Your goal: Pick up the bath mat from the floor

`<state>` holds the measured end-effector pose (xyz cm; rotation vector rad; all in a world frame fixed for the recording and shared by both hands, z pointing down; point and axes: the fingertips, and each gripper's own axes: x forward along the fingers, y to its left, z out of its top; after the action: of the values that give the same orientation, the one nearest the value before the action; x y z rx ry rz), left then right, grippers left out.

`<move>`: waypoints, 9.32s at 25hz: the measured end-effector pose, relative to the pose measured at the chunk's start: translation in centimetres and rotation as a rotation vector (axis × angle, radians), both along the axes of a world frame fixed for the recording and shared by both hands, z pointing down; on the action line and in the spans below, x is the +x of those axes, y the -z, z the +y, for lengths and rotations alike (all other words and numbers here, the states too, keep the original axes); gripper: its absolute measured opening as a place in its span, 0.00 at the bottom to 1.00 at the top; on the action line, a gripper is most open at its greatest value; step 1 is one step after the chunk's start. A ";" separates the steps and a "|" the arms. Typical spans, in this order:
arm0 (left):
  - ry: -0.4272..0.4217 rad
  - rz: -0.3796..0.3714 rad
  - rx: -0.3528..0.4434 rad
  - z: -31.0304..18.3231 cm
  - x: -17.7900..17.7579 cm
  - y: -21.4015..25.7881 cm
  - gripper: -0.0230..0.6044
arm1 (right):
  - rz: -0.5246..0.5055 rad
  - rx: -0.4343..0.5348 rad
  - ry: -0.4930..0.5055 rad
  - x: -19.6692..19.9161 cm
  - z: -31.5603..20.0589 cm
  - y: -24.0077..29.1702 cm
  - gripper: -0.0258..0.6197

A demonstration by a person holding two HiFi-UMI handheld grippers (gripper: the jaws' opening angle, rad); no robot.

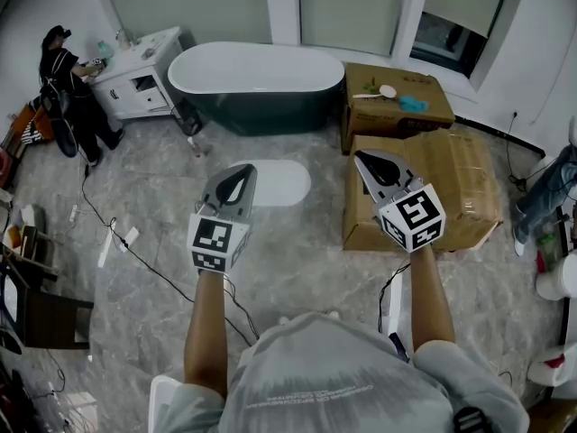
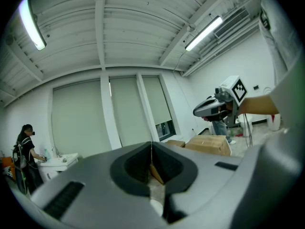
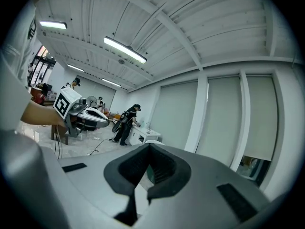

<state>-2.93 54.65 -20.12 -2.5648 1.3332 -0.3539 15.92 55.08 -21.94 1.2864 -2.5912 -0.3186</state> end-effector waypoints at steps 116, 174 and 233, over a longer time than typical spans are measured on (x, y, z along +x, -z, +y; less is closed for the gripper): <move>-0.141 -0.061 -1.043 -63.0 4.7 -109.6 0.36 | -0.068 -1.186 -0.208 -2.5 -65.7 -112.9 0.52; 0.183 0.087 -0.945 -56.7 -9.8 -61.4 0.30 | 0.087 -1.165 -0.019 -10.0 -58.5 -63.0 0.09; 0.195 0.103 0.115 -47.1 -15.3 5.1 0.09 | -0.169 -0.003 0.057 -14.4 -49.8 5.8 0.09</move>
<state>-18.27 7.50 -25.23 -2.3941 1.5970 -0.1744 1.56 5.31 -27.75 1.2916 -2.7713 -0.2250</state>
